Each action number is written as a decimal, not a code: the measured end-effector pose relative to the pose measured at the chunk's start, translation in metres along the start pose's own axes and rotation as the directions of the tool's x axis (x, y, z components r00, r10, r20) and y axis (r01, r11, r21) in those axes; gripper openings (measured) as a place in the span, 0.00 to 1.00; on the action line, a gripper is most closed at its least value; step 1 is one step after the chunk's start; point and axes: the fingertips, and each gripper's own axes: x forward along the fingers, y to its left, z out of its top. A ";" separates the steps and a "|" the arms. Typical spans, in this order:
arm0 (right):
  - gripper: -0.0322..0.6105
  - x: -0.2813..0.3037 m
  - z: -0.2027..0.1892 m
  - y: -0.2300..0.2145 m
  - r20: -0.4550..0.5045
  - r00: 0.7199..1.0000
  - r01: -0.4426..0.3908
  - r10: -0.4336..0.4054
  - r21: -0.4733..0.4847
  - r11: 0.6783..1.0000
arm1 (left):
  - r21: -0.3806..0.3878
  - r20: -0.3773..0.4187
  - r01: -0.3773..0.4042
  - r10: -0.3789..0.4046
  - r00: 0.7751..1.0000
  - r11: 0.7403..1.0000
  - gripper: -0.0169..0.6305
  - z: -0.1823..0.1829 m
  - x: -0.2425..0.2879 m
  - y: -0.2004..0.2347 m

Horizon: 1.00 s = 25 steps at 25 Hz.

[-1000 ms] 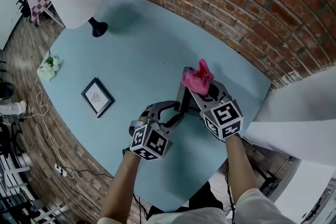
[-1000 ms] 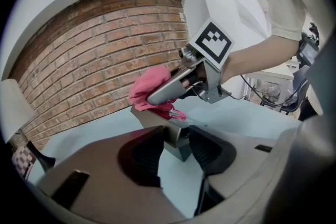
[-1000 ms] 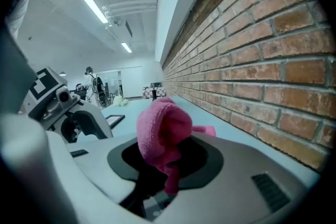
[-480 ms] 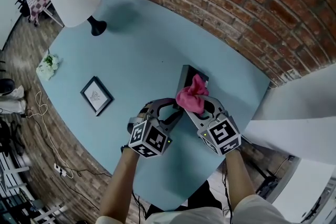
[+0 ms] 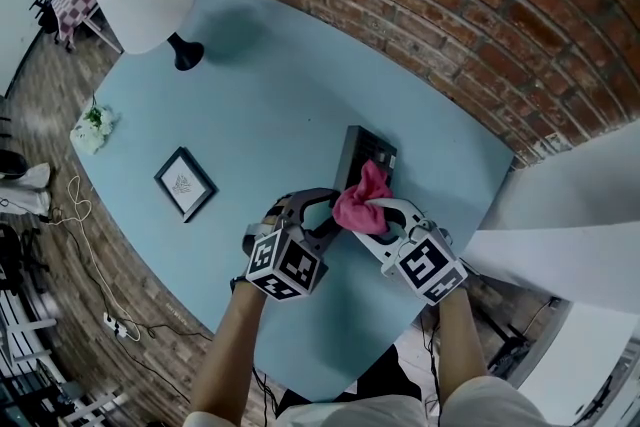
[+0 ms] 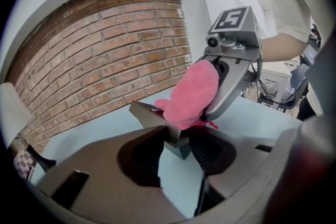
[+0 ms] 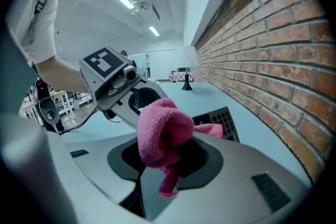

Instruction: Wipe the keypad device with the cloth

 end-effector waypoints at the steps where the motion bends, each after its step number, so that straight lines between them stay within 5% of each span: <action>1: 0.29 0.000 0.000 0.000 -0.001 1.000 -0.005 0.005 0.007 1.000 | -0.004 0.001 0.001 -0.001 1.000 1.000 0.33 0.000 0.000 0.000; 6: 0.28 -0.012 0.007 -0.014 0.074 0.997 0.007 -0.013 0.076 0.997 | 0.000 -0.010 0.018 -0.018 1.000 1.000 0.33 0.001 0.000 -0.001; 10: 0.28 -0.040 0.019 -0.069 0.142 0.976 0.150 -0.166 0.116 0.982 | 0.009 -0.013 0.030 -0.030 0.999 1.000 0.33 0.002 0.001 -0.002; 17: 0.28 -0.037 0.023 -0.160 0.037 0.927 0.373 -0.374 0.047 0.927 | -0.002 -0.001 0.037 -0.037 0.999 0.999 0.33 0.002 0.000 0.000; 25: 0.28 0.018 -0.001 -0.169 -0.092 0.924 0.374 -0.372 0.007 0.927 | 0.006 -0.007 0.045 -0.045 0.999 0.999 0.34 0.002 0.001 -0.001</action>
